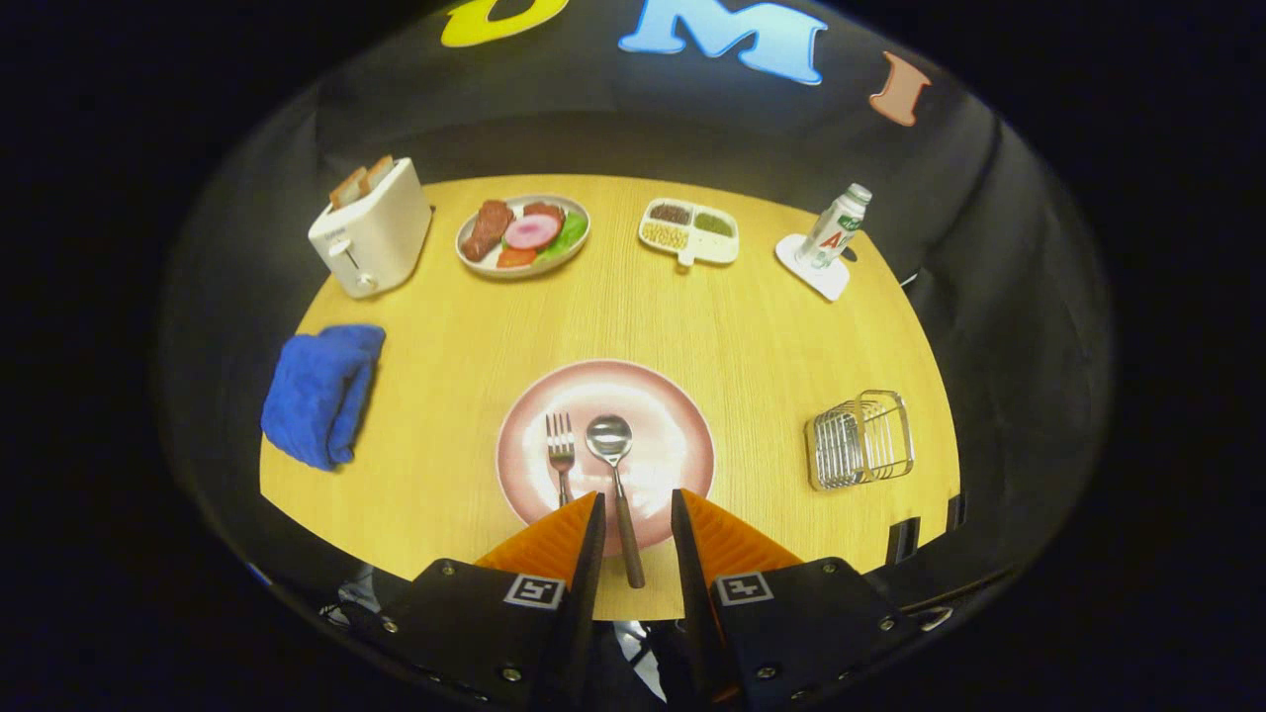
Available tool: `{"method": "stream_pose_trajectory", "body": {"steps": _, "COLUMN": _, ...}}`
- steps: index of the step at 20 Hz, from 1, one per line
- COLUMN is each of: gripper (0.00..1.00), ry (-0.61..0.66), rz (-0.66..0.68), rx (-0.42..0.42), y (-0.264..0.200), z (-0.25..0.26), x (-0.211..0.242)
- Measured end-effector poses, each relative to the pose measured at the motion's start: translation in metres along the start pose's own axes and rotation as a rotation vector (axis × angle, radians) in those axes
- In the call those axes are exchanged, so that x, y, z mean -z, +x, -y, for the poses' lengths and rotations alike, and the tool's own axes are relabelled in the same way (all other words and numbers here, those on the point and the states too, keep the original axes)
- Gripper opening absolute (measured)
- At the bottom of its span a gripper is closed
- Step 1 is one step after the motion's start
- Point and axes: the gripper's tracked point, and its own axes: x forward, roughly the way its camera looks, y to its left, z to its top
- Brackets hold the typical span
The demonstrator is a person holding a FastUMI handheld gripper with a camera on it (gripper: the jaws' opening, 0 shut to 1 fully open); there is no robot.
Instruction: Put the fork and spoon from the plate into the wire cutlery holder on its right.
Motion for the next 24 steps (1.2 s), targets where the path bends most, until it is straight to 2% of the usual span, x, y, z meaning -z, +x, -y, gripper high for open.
{"method": "stream_pose_trajectory", "body": {"steps": 7, "gripper": 0.41, "ry": -0.092, "rz": -0.178, "rx": -0.009, "y": 0.050, "z": -0.003, "x": 0.027}}
{"method": "stream_pose_trajectory", "body": {"steps": 11, "gripper": 0.41, "ry": -0.078, "rz": -0.221, "rx": -0.059, "y": 0.075, "z": -0.012, "x": 0.035}}
{"method": "stream_pose_trajectory", "body": {"steps": 21, "gripper": 0.41, "ry": -0.118, "rz": -0.279, "rx": -0.074, "y": 0.108, "z": -0.007, "x": 0.055}}
{"method": "stream_pose_trajectory", "body": {"steps": 23, "gripper": 0.13, "ry": -0.135, "rz": -0.281, "rx": -0.074, "y": 0.109, "z": -0.008, "x": 0.057}}
{"method": "stream_pose_trajectory", "body": {"steps": 24, "gripper": 0.15, "ry": -0.142, "rz": -0.282, "rx": -0.065, "y": 0.113, "z": -0.009, "x": 0.055}}
